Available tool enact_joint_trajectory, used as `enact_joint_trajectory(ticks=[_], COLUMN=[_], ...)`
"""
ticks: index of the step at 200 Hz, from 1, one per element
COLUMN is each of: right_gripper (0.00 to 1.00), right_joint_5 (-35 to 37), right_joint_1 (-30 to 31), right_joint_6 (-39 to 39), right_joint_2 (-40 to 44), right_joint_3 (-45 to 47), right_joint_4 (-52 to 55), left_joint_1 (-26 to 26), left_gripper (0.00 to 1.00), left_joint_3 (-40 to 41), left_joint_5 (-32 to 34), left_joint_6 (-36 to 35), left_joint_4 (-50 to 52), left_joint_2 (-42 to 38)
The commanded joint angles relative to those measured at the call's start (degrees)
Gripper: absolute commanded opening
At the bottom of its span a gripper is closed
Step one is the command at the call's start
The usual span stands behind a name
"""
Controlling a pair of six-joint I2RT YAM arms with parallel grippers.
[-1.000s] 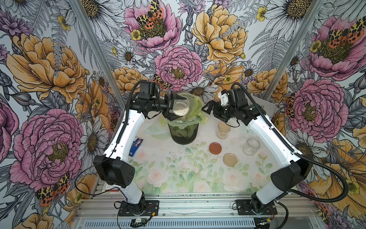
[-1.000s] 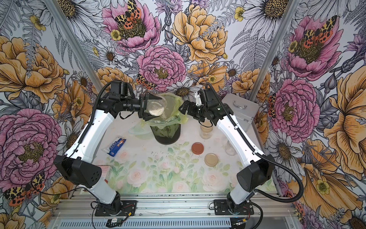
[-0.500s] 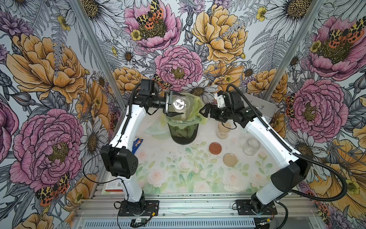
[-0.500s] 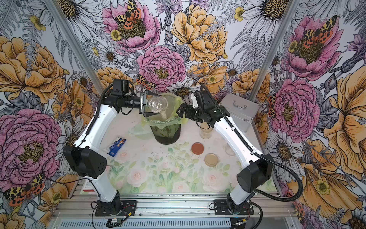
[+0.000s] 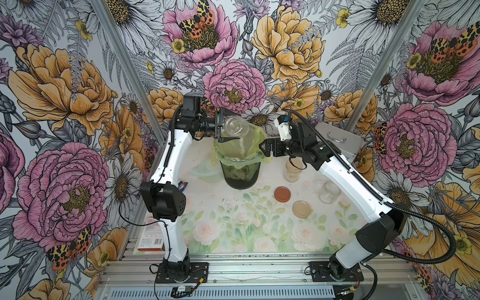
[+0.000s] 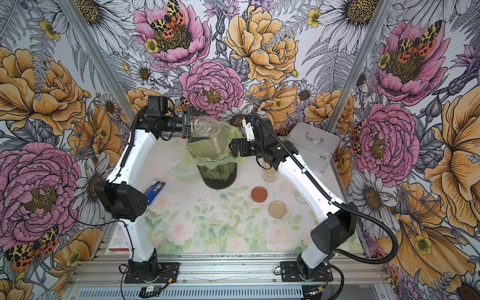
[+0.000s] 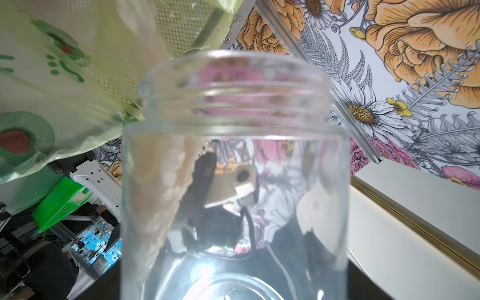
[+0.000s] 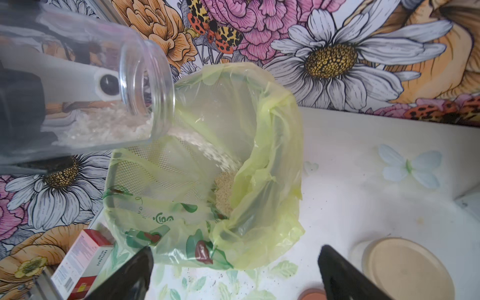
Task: Empty moldy rice from jars
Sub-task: Pour the moldy rice from the jar into the trash bin.
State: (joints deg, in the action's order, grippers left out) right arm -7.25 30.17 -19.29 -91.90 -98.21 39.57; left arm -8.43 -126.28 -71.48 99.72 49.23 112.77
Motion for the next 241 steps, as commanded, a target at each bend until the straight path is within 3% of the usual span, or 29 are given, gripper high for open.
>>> enact_joint_trajectory(ticks=[1,49,131,211,241], right_gripper=[1.0,1.0,1.0,1.0,1.0], right_joint_5=[3.1,2.8,1.2,-7.0,-8.3], right_joint_1=[1.3,1.7,1.9,3.2,3.5], right_joint_6=[6.9,12.4,22.9,30.1,34.2], right_joint_2=[2.2,2.4,5.7,5.3,3.9], right_joint_3=[1.5,6.9,27.3,25.7,24.5], right_joint_4=[-5.8,-16.5,-52.5,-56.1,-56.1], left_joint_1=[-0.1,-0.3,-0.1,-1.4,-2.0], left_gripper=[0.0,0.0,0.0,0.0,0.0], left_joint_3=[-3.0,-2.5,2.2,3.8,3.1], left_joint_5=[-1.2,1.3,9.2,11.6,8.0], left_joint_6=[2.7,2.8,0.8,2.3,2.6], left_joint_4=[-2.5,-2.4,-2.2,0.1,0.4], left_joint_2=[-0.8,-2.1,-5.0,-6.0,-5.8])
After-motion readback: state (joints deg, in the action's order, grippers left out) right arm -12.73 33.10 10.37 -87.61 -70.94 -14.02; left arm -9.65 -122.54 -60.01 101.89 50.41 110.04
